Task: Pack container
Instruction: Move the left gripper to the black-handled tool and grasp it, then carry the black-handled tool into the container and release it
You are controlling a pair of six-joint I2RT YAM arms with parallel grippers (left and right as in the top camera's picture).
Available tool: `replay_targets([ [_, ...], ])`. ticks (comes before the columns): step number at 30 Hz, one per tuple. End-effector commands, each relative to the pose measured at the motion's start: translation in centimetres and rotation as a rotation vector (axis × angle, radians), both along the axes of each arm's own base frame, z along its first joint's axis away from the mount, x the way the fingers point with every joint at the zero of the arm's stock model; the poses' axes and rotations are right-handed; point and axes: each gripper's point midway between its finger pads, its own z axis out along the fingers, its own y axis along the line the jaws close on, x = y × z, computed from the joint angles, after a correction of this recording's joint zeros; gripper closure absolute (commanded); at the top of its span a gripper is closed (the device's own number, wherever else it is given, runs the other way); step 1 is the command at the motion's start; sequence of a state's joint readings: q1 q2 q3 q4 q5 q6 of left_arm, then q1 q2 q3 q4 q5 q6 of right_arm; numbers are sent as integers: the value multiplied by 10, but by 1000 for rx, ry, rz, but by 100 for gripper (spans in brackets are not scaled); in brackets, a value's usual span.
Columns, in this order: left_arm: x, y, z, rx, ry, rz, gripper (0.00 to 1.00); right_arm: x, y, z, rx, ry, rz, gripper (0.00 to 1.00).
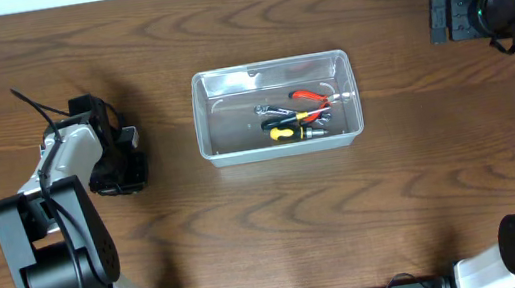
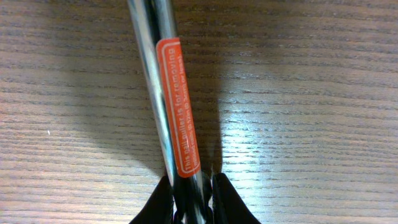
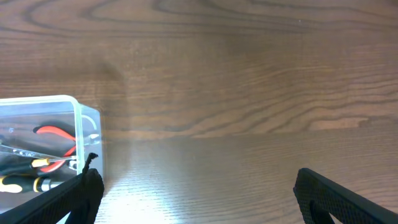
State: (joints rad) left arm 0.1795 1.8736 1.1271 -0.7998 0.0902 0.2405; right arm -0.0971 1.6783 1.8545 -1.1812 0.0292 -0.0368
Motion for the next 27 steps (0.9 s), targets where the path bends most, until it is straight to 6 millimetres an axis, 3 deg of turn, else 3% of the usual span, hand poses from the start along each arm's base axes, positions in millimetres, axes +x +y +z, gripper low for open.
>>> replay_targets([
  [1, -5, 0, -3, 2, 15, -4, 94, 0, -1, -3, 10, 7, -7, 1],
  [4, 0, 1, 3, 7, 5, 36, 94, 0, -1, -3, 10, 7, -7, 1],
  [7, 9, 1, 22, 11, -26, 42, 94, 0, -1, -3, 10, 7, -7, 1],
  [10, 21, -3, 54, 20, -81, 24, 94, 0, -1, -3, 10, 6, -7, 1],
  [14, 35, -19, 111, 30, -194, -34, 94, 0, -1, -3, 10, 6, -7, 1],
  [18, 48, -57, 168, 43, -357, -255, 94, 0, -1, -3, 10, 6, -7, 1],
  [21, 51, -100, 198, 61, -481, -553, 94, 0, -1, -3, 10, 6, -7, 1],
  [23, 54, -134, 212, 72, -562, -749, 94, 0, -1, -3, 10, 6, -7, 1],
  [27, 55, -189, 218, 94, -652, -1092, 94, 0, -1, -3, 10, 6, -7, 1],
])
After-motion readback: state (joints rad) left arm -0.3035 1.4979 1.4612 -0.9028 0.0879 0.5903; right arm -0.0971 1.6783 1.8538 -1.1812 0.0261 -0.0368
